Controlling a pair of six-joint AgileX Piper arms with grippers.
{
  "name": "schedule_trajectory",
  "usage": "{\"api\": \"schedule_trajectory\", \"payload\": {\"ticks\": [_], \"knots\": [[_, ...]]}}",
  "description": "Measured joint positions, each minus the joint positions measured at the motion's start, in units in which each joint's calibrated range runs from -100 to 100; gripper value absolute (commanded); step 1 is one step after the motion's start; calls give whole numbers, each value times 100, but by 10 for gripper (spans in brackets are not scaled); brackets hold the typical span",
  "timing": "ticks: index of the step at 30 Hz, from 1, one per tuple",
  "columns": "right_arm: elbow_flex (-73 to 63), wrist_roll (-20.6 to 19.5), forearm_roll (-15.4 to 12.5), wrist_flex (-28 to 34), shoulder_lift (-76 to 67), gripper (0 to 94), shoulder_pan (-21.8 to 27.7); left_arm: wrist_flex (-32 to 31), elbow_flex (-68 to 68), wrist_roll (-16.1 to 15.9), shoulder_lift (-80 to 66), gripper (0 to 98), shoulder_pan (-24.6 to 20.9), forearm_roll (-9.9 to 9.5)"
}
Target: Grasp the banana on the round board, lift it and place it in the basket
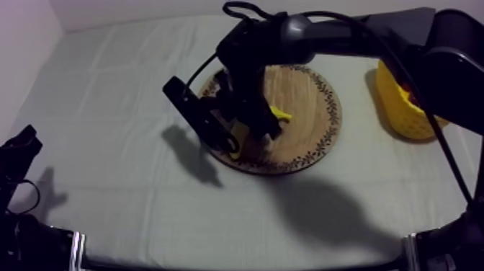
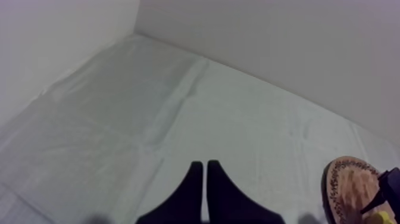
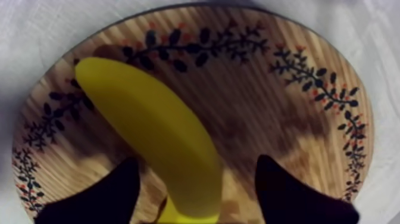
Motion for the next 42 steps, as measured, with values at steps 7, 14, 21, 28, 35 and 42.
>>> {"api": "schedule_trajectory", "payload": {"ticks": [7,14,21,28,35,42], "knots": [[269,-61,72,-222,41,300,0,0,0,0,0,1,0,0],[244,-108,83,-378,41,221,0,0,0,0,0,1,0,0],[193,-68,72,-266,-116,208,0,0,0,0,0,1,0,0],[167,-8,60,-33,-491,202,13,0,0,0,0,1,0,0],[-91,123,55,418,-1080,198,69,0,0,0,0,1,0,0],[-429,261,11,997,-1755,196,105,0,0,0,0,1,0,0]]}}
